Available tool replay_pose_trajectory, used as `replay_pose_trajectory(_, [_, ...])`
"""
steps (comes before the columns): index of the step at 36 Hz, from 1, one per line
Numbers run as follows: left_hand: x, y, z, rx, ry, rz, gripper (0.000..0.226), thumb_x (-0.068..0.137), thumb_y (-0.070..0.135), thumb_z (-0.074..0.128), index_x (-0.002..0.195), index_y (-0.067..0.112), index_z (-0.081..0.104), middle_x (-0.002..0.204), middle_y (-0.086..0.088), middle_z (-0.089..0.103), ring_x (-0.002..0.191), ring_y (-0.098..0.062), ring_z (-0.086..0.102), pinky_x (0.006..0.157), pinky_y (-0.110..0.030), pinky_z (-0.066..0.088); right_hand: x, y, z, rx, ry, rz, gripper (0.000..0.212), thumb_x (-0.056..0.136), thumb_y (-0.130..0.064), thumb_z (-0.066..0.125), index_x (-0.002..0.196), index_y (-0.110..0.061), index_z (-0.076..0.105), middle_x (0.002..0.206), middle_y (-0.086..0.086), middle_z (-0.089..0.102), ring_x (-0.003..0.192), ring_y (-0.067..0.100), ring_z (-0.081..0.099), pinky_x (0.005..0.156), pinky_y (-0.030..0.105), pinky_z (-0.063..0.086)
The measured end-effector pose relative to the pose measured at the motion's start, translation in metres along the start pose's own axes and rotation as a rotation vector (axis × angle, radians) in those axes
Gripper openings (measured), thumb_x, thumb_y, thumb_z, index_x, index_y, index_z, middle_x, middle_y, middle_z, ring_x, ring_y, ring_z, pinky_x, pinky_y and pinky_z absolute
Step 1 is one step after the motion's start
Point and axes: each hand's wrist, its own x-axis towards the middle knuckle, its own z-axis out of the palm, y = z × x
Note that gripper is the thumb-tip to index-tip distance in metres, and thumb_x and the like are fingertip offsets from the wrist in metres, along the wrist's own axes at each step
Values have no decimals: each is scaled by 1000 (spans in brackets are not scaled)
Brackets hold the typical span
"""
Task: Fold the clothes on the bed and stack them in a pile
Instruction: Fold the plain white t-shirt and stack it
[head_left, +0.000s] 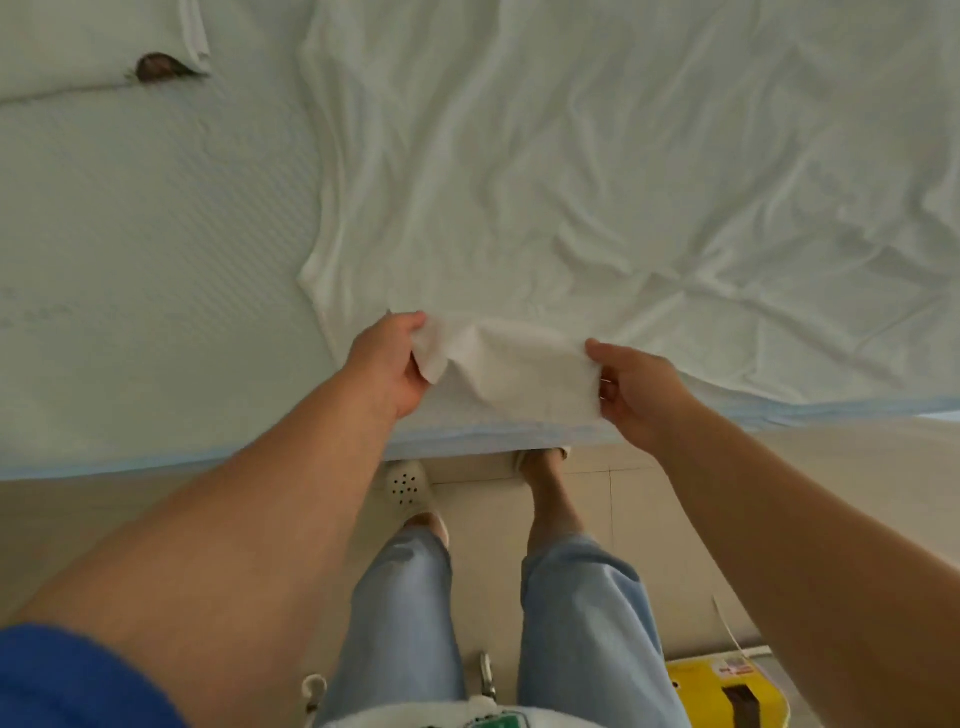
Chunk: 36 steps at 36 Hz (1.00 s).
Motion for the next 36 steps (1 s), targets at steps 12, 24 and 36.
replay_pose_trajectory(12, [29, 40, 38, 298, 158, 105, 7, 85, 17, 65, 86, 12, 61, 82, -5, 64, 72, -16, 61, 62, -28, 51, 51, -90, 32, -166, -161, -138, 22, 80, -10, 70, 93, -19, 55, 91, 3, 61, 77, 18, 61, 58, 27, 50])
replay_pose_trajectory(24, [61, 89, 64, 107, 80, 310, 7, 90, 17, 57, 92, 17, 64, 87, -3, 70, 73, -14, 68, 59, -26, 54, 89, -133, 59, -414, -101, -247, 18, 83, -36, 67, 80, -18, 64, 73, -1, 64, 65, 14, 63, 60, 28, 56])
replay_pose_trajectory(36, [37, 41, -32, 1021, 527, 464, 42, 80, 26, 64, 120, 16, 57, 116, -6, 59, 90, -16, 56, 67, -25, 40, 59, -84, 9, -869, 212, -368, 28, 86, -31, 60, 112, -21, 61, 93, -4, 63, 80, 18, 61, 60, 24, 42])
